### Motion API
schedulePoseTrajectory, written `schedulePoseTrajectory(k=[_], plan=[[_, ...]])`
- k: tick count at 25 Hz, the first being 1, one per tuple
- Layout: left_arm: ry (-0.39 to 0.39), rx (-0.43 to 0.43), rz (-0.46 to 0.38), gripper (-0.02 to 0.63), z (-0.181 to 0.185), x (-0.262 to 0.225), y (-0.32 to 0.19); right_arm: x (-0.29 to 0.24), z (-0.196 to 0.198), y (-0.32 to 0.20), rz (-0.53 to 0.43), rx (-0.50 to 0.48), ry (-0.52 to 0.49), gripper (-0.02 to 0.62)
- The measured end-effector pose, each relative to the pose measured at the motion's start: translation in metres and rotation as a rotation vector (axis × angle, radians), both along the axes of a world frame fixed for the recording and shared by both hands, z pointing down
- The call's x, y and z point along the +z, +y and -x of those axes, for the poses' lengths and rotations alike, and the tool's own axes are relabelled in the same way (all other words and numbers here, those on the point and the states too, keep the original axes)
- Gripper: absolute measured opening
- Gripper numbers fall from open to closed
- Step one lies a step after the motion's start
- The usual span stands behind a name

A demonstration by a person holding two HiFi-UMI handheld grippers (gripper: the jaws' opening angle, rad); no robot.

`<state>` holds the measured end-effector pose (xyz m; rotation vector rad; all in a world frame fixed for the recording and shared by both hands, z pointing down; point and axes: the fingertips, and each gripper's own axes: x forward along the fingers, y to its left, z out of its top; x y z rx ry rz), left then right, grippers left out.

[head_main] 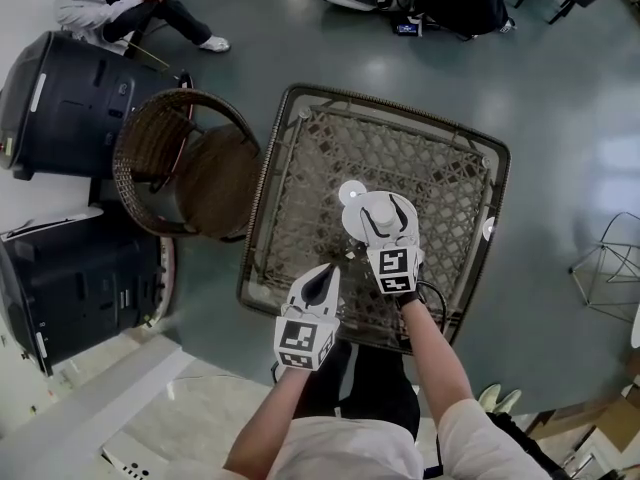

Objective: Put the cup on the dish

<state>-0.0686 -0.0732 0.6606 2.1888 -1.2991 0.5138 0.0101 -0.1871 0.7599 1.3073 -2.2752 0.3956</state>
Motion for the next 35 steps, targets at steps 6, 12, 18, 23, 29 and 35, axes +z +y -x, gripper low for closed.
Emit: schedulePoseTrajectory(k=[6,12,18,23,29,35], plan=[[0.008,0.000,0.001,0.003,0.001,-0.002,0.005,0.007,-0.005,0.011,0.031,0.030,0.020,0.258],[0.018,0.025,-0.019,0.003,-0.003,-0.012,0.008,0.004,-0.004,0.013,0.037,-0.011,0.016,0.276],[0.028,0.034,-0.041,0.003,-0.001,-0.026,0.013,-0.023,-0.011,0.031,0.027,-0.011,-0.001,0.333],[0.050,0.054,-0.111,0.003,-0.001,-0.055,0.010,-0.075,-0.028,0.049,-0.018,0.105,-0.043,0.310],[0.024,0.090,-0.245,0.003,0.003,-0.116,0.016,-0.169,-0.032,0.079,-0.118,0.170,-0.103,0.186],[0.059,0.114,-0.375,0.003,0.004,-0.182,0.031,-0.299,-0.024,0.109,-0.339,0.190,-0.173,0.066]])
